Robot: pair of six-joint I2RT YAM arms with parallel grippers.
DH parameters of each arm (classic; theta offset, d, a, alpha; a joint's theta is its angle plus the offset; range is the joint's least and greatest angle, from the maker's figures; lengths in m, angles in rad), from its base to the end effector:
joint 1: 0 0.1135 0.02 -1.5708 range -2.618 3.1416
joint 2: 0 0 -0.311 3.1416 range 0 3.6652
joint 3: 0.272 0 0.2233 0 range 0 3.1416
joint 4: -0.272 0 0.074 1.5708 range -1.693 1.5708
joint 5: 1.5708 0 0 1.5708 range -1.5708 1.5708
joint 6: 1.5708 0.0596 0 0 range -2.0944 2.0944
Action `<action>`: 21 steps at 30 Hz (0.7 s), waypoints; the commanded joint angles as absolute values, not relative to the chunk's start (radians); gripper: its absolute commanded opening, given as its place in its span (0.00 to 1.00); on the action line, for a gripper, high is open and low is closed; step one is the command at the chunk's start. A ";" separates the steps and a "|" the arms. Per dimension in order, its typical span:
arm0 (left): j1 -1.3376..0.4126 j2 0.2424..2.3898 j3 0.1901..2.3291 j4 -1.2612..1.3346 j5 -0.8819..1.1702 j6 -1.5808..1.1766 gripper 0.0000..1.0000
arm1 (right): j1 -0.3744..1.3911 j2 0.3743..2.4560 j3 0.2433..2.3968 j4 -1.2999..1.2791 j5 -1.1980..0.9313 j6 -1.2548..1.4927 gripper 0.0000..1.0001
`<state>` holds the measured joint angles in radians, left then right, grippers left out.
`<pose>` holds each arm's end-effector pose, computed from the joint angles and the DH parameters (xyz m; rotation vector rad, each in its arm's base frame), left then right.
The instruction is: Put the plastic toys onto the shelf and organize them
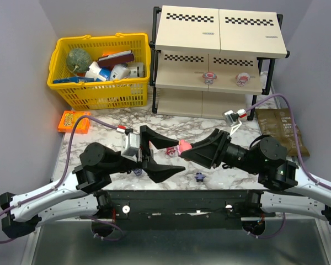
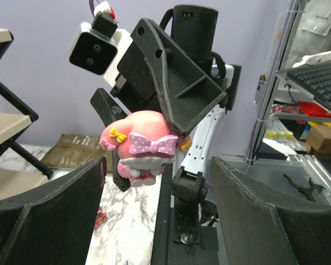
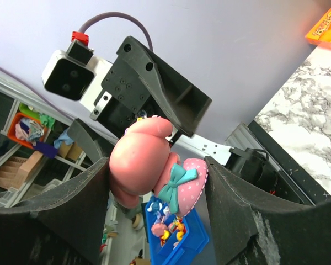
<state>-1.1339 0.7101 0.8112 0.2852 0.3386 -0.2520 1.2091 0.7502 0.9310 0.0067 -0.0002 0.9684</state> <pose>0.0298 -0.1105 0.4467 0.8483 1.0283 -1.3966 0.0441 0.1165 0.4481 -0.1979 1.6346 1.7618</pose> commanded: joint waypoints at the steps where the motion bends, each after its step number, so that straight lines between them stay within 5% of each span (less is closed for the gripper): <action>1: -1.183 0.747 0.830 0.302 0.197 -0.184 0.83 | 1.206 0.753 0.963 0.025 0.014 0.986 0.57; 21: -1.233 0.802 0.827 0.413 0.100 -0.161 0.69 | 1.206 0.765 0.959 0.021 -0.025 1.006 0.57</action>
<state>-1.2270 0.7940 0.8112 0.3393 0.1486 -0.1745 1.2057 0.7567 0.9310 0.0071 0.0036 0.9943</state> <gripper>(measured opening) 0.694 0.698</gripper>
